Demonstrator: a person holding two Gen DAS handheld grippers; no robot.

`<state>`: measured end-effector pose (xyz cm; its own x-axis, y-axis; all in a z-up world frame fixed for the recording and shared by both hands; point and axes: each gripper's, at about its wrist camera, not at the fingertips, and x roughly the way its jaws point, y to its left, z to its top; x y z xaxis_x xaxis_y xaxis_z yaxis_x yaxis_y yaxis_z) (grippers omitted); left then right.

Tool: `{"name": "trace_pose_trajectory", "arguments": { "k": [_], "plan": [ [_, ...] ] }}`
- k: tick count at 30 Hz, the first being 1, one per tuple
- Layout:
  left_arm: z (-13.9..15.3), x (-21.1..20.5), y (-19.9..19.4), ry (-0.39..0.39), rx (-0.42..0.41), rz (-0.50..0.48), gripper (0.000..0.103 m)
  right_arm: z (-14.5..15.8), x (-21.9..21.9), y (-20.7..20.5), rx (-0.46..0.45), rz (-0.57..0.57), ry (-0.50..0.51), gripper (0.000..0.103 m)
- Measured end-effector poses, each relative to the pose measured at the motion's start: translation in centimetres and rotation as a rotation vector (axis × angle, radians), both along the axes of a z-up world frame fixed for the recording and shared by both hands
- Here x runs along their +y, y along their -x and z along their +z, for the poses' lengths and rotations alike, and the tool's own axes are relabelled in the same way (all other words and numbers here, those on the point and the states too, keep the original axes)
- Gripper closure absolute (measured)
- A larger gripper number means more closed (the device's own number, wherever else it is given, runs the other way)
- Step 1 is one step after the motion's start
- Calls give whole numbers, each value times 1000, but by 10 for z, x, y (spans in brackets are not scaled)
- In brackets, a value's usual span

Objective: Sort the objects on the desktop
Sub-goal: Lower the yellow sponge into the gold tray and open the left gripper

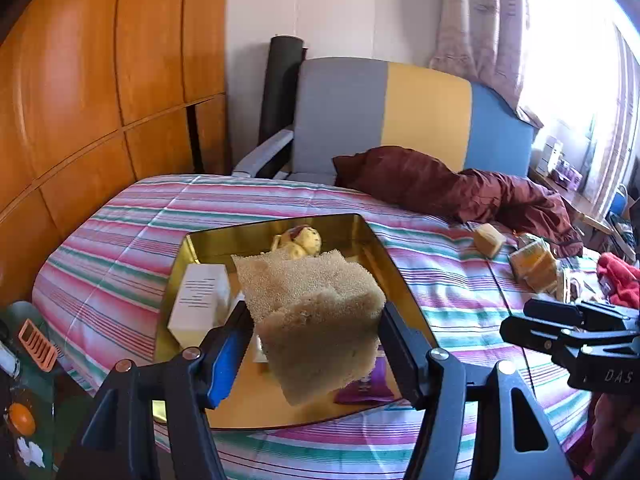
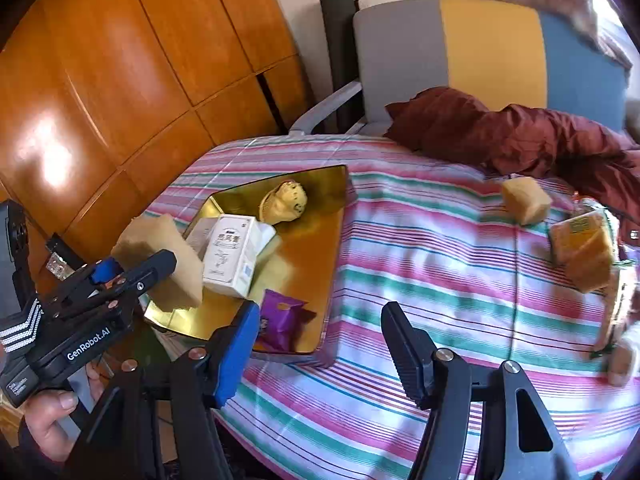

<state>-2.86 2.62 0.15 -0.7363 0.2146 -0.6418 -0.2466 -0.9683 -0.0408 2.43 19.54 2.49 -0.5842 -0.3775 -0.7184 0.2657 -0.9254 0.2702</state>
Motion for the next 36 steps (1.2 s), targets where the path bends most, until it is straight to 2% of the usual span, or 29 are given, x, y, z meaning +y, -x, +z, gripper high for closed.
{"name": "trace_pose_trajectory", "arguments": {
  "k": [16,24,29,36],
  "plan": [
    [-2,55,1,26,-14,-144,39,14,54,-12,40,-119,-45,38],
    [0,90,3,45,-7,-234,39,17,106,-17,18,-226,-85,38],
    [-4,108,9,37,-34,-281,39,20,144,-20,0,-298,-135,38],
    [-15,135,8,50,-60,-345,39,20,204,-29,-58,-426,-131,38]
  ]
}}
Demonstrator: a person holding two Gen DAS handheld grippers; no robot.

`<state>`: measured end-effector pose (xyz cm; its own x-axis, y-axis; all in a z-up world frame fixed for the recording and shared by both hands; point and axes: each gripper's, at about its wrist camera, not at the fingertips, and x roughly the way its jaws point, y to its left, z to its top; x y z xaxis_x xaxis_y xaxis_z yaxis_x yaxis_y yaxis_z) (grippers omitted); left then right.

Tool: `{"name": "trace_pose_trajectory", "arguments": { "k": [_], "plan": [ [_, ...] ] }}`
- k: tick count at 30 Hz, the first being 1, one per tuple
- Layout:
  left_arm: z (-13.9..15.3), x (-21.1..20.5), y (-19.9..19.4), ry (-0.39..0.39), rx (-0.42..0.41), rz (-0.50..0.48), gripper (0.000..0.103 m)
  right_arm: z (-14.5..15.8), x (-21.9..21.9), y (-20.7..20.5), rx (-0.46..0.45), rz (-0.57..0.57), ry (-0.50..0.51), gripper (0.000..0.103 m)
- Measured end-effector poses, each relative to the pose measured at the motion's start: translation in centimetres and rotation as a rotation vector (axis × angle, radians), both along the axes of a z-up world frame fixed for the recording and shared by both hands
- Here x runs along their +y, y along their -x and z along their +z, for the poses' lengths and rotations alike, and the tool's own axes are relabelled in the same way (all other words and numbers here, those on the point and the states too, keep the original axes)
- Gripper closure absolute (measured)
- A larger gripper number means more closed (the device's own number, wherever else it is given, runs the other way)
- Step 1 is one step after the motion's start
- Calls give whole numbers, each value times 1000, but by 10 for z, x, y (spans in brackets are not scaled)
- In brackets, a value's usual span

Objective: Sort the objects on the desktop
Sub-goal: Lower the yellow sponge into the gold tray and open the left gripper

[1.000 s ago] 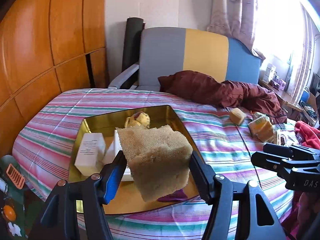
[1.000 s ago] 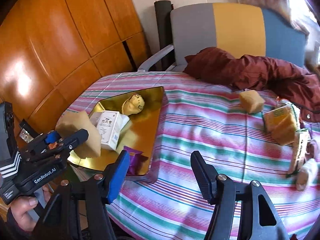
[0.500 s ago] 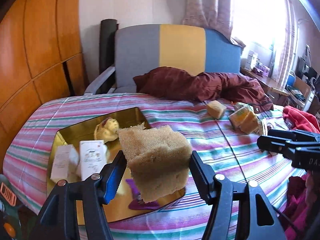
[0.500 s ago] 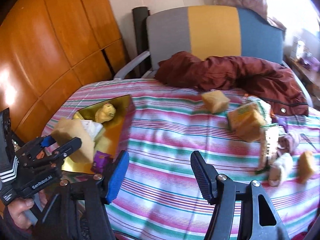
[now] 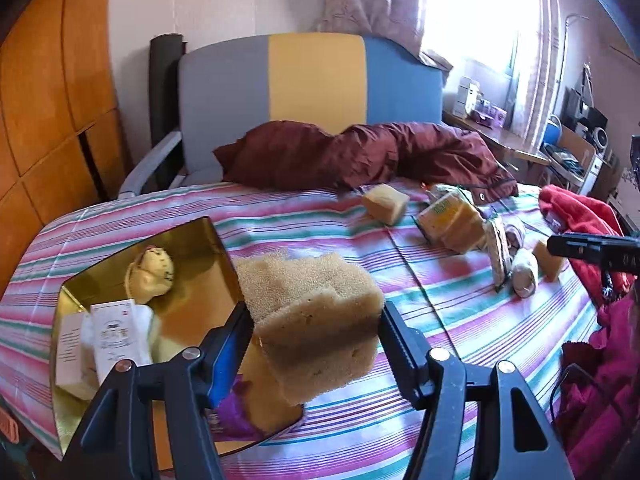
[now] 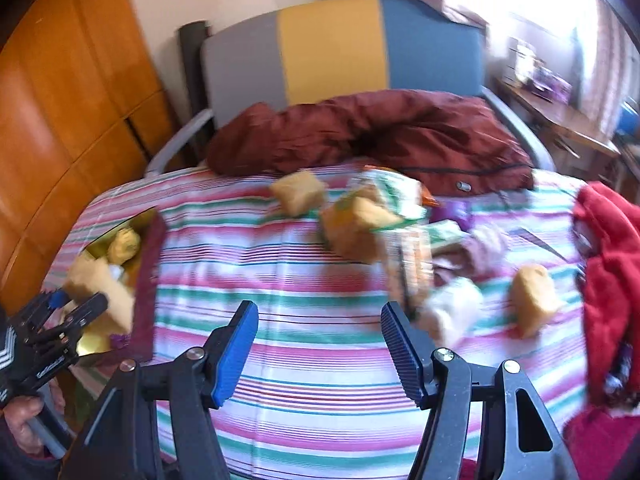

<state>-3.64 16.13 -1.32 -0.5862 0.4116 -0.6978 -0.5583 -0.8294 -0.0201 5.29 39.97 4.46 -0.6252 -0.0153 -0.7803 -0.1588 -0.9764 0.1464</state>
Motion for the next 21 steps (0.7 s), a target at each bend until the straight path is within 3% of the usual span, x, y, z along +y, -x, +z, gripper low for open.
{"name": "trace_pose_trajectory", "arguments": {
  "k": [11,14,16,21],
  "plan": [
    [-15,36,-6,19,-54,-91,39,-32,73,0,-145,-159,24,38],
    [-17,43,-9,26,-49,-110,39,-45,86,5,-183,-196,60,38],
    [-16,44,-14,-9,-49,-150,39,-51,91,9,-196,-208,71,38],
    [-12,42,-21,-12,15,-149,39,-59,95,15,-191,-215,71,38]
  ]
}}
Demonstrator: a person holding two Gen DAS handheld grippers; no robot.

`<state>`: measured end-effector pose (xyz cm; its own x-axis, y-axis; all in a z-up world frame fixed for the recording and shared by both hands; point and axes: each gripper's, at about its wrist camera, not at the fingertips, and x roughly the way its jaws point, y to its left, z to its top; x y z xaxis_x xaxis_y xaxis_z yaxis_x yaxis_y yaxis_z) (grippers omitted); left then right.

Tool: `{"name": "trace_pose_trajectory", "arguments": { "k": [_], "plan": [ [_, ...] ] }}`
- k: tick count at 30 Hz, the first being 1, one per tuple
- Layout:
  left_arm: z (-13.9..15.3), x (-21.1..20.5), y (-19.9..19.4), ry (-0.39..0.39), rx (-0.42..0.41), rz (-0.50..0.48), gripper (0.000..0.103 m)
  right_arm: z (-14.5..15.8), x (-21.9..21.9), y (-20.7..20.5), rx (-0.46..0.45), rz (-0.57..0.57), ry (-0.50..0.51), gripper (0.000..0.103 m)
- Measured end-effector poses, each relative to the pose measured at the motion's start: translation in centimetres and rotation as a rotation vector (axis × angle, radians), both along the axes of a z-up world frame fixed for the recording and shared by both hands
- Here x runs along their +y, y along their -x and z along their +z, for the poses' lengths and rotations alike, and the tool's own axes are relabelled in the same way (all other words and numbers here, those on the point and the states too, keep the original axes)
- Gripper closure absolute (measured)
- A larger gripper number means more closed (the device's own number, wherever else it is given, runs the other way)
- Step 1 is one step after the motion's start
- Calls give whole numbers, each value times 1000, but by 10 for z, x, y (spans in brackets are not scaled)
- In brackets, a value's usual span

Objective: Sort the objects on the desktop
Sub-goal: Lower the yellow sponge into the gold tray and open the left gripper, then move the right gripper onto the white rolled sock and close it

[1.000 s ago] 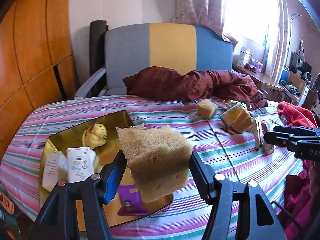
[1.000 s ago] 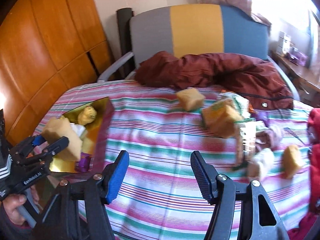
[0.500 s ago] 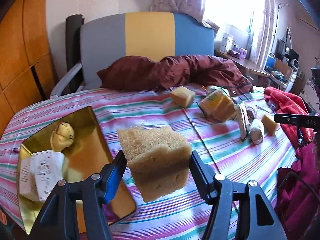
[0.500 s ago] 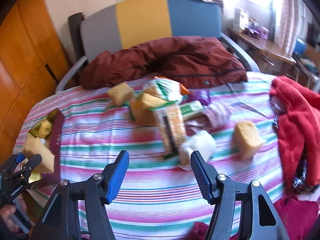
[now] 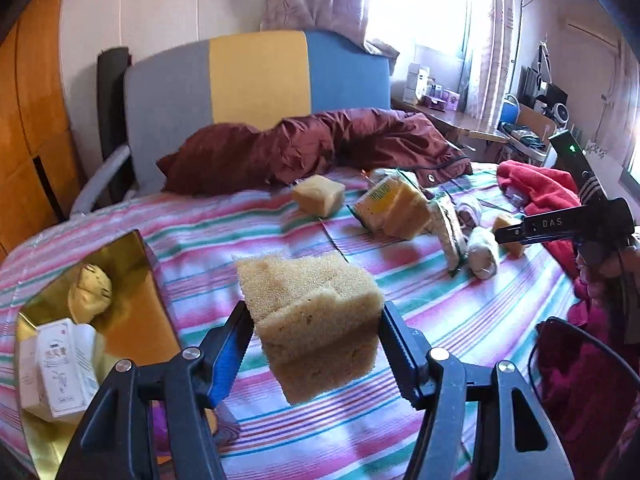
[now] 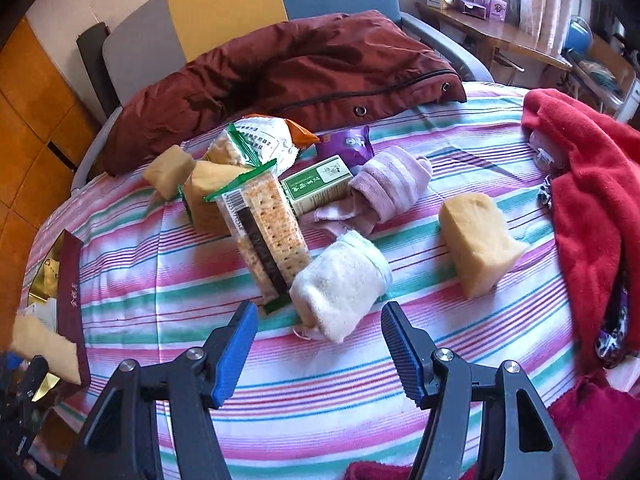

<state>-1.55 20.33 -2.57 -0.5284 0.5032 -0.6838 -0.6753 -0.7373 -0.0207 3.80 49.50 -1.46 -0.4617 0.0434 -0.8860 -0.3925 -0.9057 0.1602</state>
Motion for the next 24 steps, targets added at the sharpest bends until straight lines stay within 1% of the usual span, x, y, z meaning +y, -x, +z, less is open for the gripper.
{"name": "trace_pose_trajectory", "arguments": {
  "k": [2,5,7,8,9,10,11,13,15,17,19,20,21,22,24],
  "plan": [
    [2,-6,2,-6,9,24,39,-3,1,0,13,-2,13,38],
    [9,-29,11,-31,39,136,39,-10,4,4,15,-17,33,38],
    [13,-50,21,-45,59,240,37,-13,6,4,12,-25,51,38],
    [16,-62,27,-32,80,312,32,-15,8,5,12,-31,55,38],
    [18,-79,35,-14,109,411,27,-16,11,5,14,-38,64,38],
    [19,-90,41,-9,122,462,13,-17,13,5,18,-45,79,37],
    [19,-100,47,-6,124,499,5,-17,16,6,23,-54,98,31],
    [17,-121,62,6,97,559,0,-19,21,7,32,-69,132,24],
    [19,-131,66,-15,92,581,0,-22,25,9,31,-80,161,23],
    [22,-132,63,-36,98,574,0,-26,27,14,15,-81,163,23],
    [27,-118,60,-17,126,541,0,-31,27,20,-12,-71,143,23],
    [30,-112,59,-20,134,521,0,-33,27,23,-26,-69,131,23],
    [32,-102,56,-35,125,467,0,-35,28,26,-43,-68,114,23],
    [33,-96,55,-36,122,436,0,-39,28,30,-62,-62,98,23],
    [34,-79,48,-21,145,388,0,-45,30,36,-89,-56,88,23]
  ]
}}
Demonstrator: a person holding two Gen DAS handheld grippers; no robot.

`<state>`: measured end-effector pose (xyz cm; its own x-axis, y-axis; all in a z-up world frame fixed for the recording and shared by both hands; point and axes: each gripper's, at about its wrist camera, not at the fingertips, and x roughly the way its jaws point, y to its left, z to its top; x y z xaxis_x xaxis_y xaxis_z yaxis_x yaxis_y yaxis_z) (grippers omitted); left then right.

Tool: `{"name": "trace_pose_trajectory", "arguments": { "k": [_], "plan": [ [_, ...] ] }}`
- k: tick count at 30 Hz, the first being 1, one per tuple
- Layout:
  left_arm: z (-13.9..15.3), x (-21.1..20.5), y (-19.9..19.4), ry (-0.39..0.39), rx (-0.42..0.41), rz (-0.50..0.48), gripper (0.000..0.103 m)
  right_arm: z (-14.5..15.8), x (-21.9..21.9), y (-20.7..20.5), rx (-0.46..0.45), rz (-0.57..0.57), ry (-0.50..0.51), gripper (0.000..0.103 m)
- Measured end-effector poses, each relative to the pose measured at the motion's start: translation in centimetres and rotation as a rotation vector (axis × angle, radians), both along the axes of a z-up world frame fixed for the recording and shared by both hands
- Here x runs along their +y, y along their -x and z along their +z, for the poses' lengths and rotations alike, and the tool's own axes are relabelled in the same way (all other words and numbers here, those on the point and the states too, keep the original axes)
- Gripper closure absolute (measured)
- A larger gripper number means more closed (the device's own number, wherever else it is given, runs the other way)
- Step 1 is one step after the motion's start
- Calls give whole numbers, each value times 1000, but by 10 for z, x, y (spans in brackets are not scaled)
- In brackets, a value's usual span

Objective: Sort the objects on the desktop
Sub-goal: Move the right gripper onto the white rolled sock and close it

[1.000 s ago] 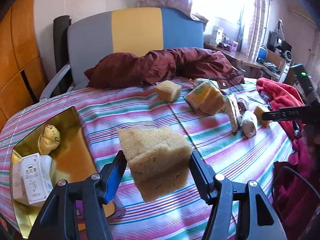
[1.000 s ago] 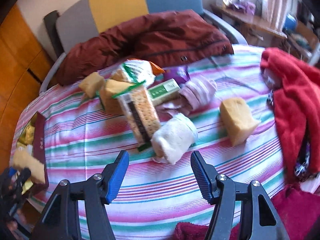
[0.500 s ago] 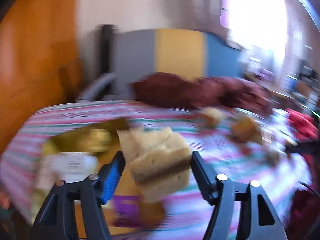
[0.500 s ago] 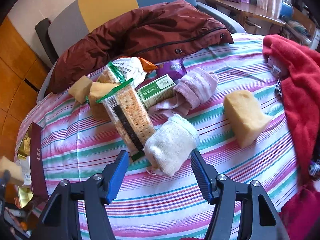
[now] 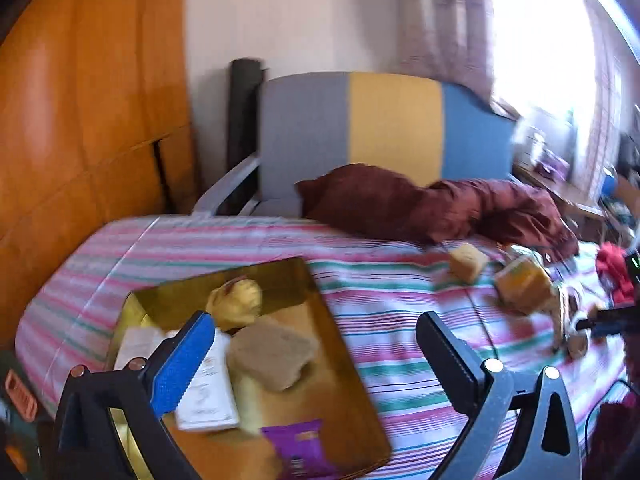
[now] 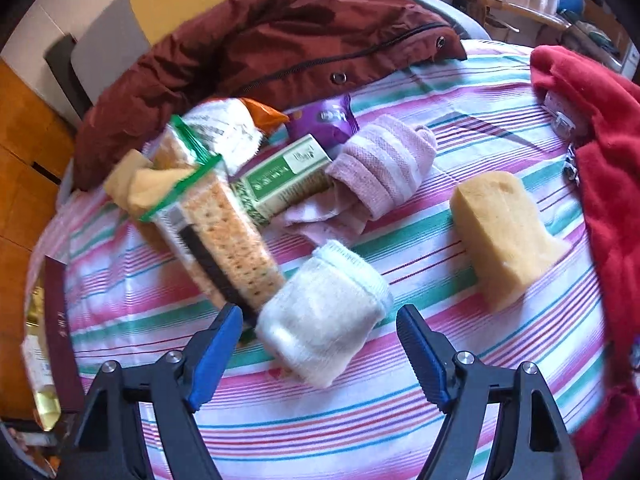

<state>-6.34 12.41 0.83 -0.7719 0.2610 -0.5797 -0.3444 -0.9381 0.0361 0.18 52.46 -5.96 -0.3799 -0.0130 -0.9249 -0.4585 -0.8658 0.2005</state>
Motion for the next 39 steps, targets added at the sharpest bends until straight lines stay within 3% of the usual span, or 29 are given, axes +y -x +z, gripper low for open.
{"name": "trace_pose_trajectory", "arguments": {
  "k": [3,7,9,10,15,21,29,39],
  "plan": [
    [-1,26,-4,-51,-61,-118,0,-9,1,5,-36,18,-17,23],
    [-8,59,-8,-101,-130,-243,0,-21,1,6,-84,41,44,33],
    [-13,76,-14,-96,-146,-284,1,-17,-2,5,-71,62,14,37],
    [-16,87,-16,-85,-154,-307,2,-16,-5,5,-70,78,5,45],
    [-31,128,-20,-60,-193,-394,14,-3,-6,-2,-19,75,-18,45],
    [-52,181,-21,-55,-285,-499,27,15,10,-19,67,-13,-45,45],
    [-69,237,-27,-35,-338,-582,39,32,20,-18,150,-79,-90,45],
    [-95,308,-22,-28,-411,-604,38,41,34,-27,210,-140,-59,45]
  ]
}}
